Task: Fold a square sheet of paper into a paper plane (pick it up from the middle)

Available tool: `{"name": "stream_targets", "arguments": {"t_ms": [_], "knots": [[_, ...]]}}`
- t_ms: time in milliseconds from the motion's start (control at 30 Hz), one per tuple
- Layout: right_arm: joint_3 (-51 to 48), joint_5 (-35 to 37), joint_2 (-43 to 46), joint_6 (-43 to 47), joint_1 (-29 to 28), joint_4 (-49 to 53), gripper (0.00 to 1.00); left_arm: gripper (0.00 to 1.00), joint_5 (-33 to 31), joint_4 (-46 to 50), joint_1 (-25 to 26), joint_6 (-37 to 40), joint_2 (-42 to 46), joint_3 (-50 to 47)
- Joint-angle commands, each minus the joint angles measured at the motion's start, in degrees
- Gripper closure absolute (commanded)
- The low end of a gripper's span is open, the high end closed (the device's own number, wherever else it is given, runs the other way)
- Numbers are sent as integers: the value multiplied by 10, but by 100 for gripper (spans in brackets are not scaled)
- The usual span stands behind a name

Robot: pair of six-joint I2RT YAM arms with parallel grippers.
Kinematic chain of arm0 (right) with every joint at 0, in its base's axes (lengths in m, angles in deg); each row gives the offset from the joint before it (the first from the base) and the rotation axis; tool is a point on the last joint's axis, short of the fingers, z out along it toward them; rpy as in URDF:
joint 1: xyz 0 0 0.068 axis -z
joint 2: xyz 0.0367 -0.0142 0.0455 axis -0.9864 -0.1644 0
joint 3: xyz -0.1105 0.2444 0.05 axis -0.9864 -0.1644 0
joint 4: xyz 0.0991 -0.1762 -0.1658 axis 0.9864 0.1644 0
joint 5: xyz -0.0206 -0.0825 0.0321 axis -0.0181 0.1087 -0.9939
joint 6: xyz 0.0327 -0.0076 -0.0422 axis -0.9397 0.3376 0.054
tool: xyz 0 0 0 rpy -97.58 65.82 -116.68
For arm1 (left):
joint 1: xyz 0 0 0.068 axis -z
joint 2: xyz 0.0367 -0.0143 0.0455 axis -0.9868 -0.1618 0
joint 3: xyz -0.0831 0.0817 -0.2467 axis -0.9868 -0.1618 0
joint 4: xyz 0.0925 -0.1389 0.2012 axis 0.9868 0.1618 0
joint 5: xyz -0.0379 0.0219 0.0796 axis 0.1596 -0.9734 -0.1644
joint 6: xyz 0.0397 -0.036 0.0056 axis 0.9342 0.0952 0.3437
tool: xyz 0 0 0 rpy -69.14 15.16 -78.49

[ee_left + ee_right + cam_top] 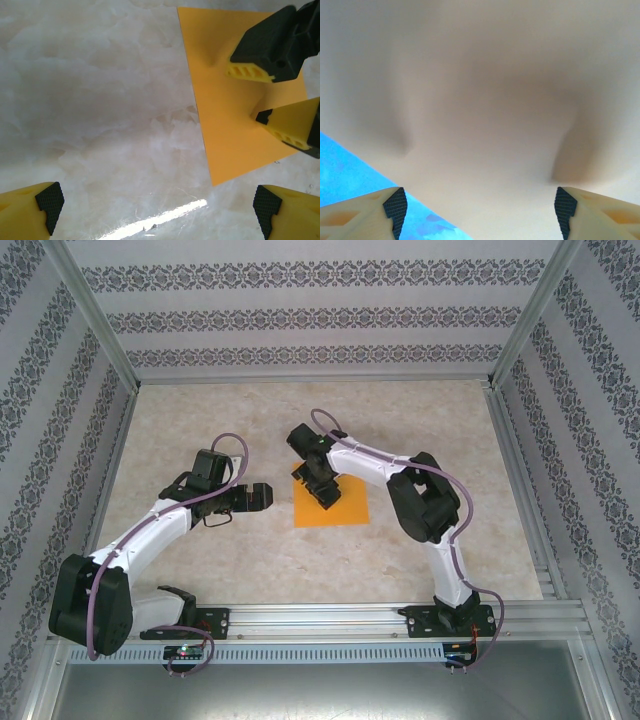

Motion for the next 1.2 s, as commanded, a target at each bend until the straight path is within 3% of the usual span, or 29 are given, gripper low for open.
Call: {"name": "stream_targets", "arguments": {"t_ms": [0,67,167,233,500,633,800,1167], "knots": [[54,50,48,164,10,60,19,0,17,-9,-6,-11,8,-3],[109,61,34,346,11,103,17,0,19,-7,-6,-10,4,0],[131,109,24,534,4,157,16,0,23,-12,-6,-15,-1,1],[122,129,18,588,7,183,15,0,27,-14,-6,-17,-4,3],[43,52,24,633,36,108,15,0,22,-7,-6,-26,-6,4],[0,31,24,560,48,52,16,0,21,1,-6,-26,-9,7],[-2,41,17,503,41,24,19,0,25,6,-6,-23,-20,16],[36,70,-26,523,35,49,23,0,29,2,-5,-15,-35,21]]}}
